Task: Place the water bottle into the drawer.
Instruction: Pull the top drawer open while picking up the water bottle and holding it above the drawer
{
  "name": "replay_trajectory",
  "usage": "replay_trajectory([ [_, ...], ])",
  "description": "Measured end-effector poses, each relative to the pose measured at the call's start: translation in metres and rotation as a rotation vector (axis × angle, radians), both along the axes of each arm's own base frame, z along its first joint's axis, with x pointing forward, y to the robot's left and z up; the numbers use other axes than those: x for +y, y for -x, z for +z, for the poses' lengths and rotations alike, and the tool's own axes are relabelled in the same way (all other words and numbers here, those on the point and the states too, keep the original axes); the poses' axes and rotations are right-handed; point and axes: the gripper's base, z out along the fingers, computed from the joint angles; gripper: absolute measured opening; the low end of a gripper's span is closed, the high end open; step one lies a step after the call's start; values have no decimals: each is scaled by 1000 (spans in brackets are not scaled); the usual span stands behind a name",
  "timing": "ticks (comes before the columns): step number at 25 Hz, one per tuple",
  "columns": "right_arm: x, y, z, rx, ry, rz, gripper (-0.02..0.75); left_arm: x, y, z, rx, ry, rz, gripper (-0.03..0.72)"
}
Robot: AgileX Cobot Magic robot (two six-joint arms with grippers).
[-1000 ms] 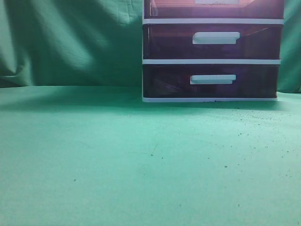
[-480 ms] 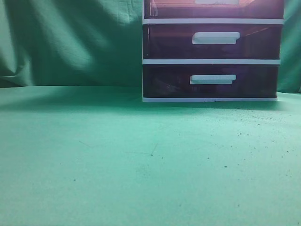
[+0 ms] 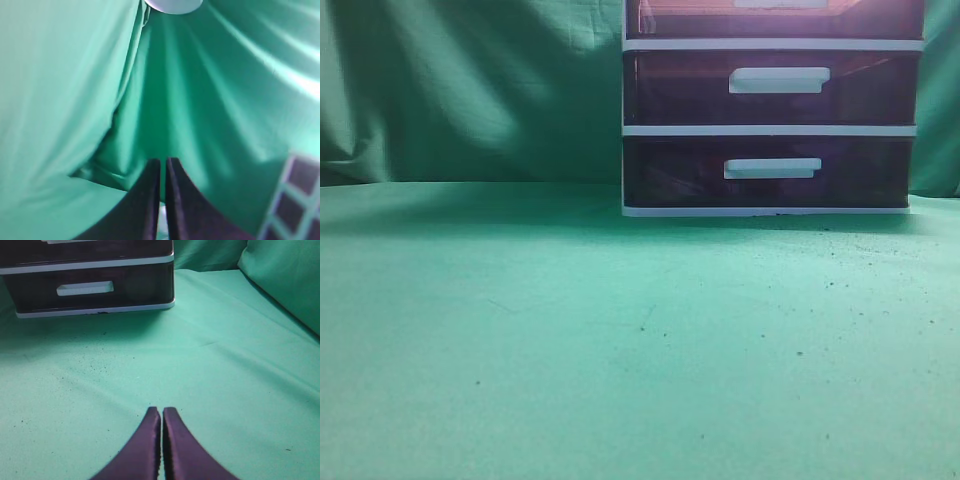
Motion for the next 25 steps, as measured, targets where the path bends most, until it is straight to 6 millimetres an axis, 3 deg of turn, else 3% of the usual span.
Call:
replay_trajectory([
  [2, 0, 0, 0, 0, 0, 0, 0, -1, 2, 8, -30, 122, -62, 0],
  [6, 0, 0, 0, 0, 0, 0, 0, -6, 7, 52, 14, 34, -73, 0],
  [10, 0, 0, 0, 0, 0, 0, 0, -2, -17, 74, 287, 59, -51, 0],
  [14, 0, 0, 0, 0, 0, 0, 0, 3, -52, 62, 542, 90, -42, 0],
  [19, 0, 0, 0, 0, 0, 0, 0, 2, -79, 44, 702, 120, -73, 0],
  [23, 0, 0, 0, 0, 0, 0, 0, -5, -96, 35, 822, -56, -132, 0],
  [25, 0, 0, 0, 0, 0, 0, 0, -11, -104, 31, 876, -169, -177, 134],
])
